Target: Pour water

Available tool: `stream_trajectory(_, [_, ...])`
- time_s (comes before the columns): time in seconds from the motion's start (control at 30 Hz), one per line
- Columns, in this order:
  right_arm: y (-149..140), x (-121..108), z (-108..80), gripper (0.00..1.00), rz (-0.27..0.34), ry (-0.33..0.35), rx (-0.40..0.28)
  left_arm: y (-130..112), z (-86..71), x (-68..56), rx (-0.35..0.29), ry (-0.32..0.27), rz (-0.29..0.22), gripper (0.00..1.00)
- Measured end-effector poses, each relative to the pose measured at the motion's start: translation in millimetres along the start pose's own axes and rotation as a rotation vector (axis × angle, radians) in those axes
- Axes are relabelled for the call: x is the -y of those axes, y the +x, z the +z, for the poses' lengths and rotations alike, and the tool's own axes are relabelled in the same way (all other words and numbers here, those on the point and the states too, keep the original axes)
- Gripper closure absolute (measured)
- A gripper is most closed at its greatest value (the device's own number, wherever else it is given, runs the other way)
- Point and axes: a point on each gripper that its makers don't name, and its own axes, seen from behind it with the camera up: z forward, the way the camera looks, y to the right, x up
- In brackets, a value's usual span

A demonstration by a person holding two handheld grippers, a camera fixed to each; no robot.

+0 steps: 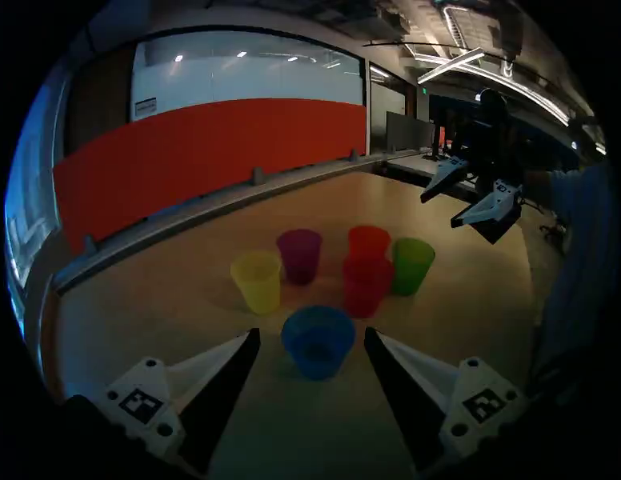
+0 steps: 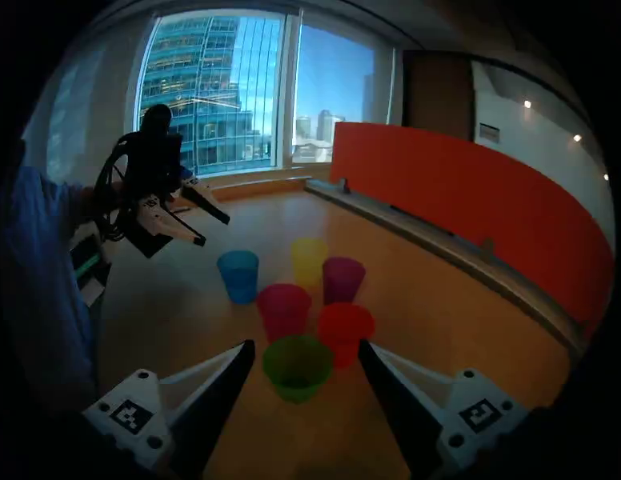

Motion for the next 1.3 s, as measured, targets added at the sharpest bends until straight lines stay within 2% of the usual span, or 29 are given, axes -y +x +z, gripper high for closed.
stream_trajectory(0.37, [-31,4,16.6,0.0,-0.006,0.016,0.062,-27,11.9,2.3,0.055,-0.018,-0.007,0.03])
stream_trajectory(0.77, [-54,3,30.9,0.0,-0.004,0.016,0.103,-54,31.2,-2.0,0.114,-0.052,-0.017,0.03])
stream_trajectory(1.3, [-69,5,58.4,0.0,-0.001,0.032,0.123,-53,58.9,-3.5,0.121,-0.083,-0.034,0.03])
